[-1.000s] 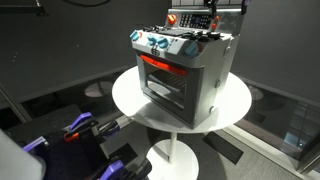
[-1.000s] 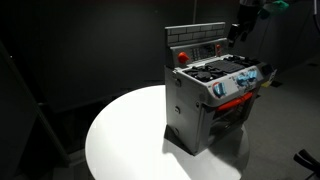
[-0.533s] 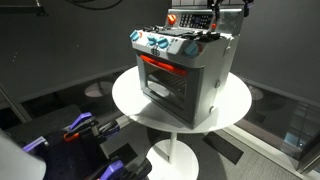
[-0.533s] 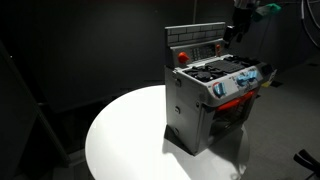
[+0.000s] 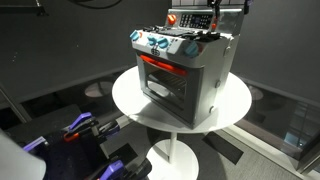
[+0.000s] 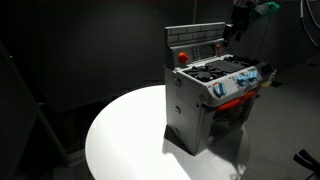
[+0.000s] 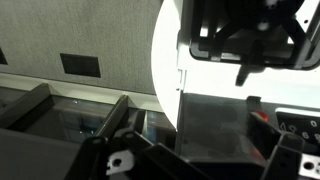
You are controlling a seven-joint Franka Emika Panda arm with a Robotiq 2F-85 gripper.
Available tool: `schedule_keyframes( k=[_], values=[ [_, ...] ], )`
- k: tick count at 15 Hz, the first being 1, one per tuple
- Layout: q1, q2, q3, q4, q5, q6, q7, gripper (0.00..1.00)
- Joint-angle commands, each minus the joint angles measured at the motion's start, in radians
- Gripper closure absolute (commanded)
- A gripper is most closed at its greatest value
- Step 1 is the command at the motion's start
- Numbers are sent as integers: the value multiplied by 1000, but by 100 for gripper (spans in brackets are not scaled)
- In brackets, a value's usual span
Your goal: Press the top button on the stove
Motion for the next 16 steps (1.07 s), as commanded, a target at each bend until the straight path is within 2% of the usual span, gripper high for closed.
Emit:
schedule_keyframes(
  k=[1,16],
  values=[
    [9,8,-1,22,-8,-2,7,0],
    [21,30,0,34,-9,-3,7,0]
  ],
)
